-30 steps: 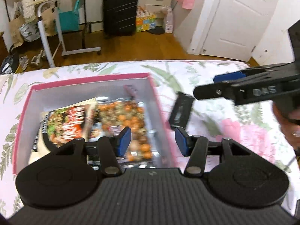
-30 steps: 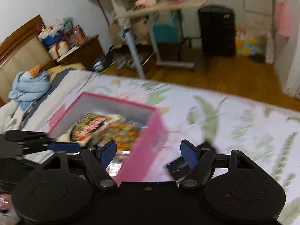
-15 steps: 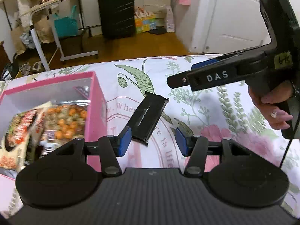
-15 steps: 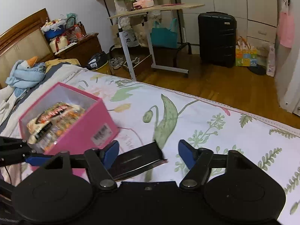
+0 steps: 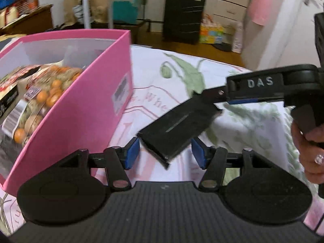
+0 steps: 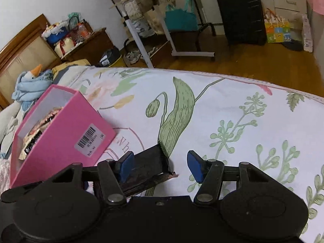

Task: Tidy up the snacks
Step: 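Grasp the black rectangular pouch on the sheet with the right gripper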

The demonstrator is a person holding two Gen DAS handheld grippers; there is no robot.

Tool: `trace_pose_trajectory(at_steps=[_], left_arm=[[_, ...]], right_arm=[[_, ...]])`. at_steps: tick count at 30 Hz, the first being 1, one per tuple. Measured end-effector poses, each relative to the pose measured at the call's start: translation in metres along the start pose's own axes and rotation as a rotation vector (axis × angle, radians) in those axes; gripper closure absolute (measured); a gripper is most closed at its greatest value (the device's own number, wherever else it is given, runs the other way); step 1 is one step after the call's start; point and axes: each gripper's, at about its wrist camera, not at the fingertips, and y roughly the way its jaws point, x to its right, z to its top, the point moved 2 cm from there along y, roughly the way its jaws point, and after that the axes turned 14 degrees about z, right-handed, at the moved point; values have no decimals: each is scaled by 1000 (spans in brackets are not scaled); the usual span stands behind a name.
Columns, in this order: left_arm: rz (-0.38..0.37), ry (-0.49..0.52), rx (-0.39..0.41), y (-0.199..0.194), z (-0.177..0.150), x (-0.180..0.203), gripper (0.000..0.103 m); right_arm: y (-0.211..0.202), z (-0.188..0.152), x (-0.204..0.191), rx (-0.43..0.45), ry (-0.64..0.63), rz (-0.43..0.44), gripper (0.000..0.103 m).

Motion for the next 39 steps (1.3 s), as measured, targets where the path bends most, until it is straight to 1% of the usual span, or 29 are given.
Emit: trace_pose_trajectory(at_steps=[2, 6, 8, 10, 12, 14, 16, 20, 23, 25, 27, 28, 34, 38, 39], left_arm=[[-15, -8, -9, 6, 0, -2, 42], [-51, -40, -59, 17, 0, -6, 42], [-78, -59, -73, 21, 1, -7, 44], [-95, -61, -75, 22, 2, -8, 47], [-97, -61, -82, 23, 3, -8, 49], [-96, -50, -86, 23, 3, -8, 52], [-121, -45, -100, 21, 3, -9, 52], [-167, -17, -130, 11, -1, -8, 52], [-196, 6, -158, 2, -5, -6, 52], [-206, 31, -166, -4, -9, -3, 52], [-216, 52, -180, -9, -12, -2, 52], [-219, 60, -184, -11, -14, -1, 52], [-244, 114, -203, -26, -21, -3, 52], [-259, 157, -195, -43, -24, -7, 52], [-261, 171, -188, -48, -24, -8, 52]], right_arm=[[6, -1, 1, -13, -4, 3, 39], [15, -2, 4, -26, -3, -9, 39], [17, -3, 3, -25, 1, -9, 40], [18, -4, 1, -30, 12, 8, 49], [18, -6, -2, -49, 16, 12, 54], [15, -9, -4, -65, 12, -7, 58], [7, -13, -4, -65, 49, -12, 59], [-6, -26, -11, -85, 75, -57, 59], [-17, -35, -19, -93, 102, -93, 57], [-23, -43, -28, -104, 81, -121, 55], [-28, -51, -38, -108, 37, -141, 50], [-31, -55, -41, -105, 29, -148, 50], [-46, -73, -56, -93, 79, -187, 49], [-57, -83, -72, -87, 102, -208, 46], [-59, -86, -77, -81, 101, -209, 43]])
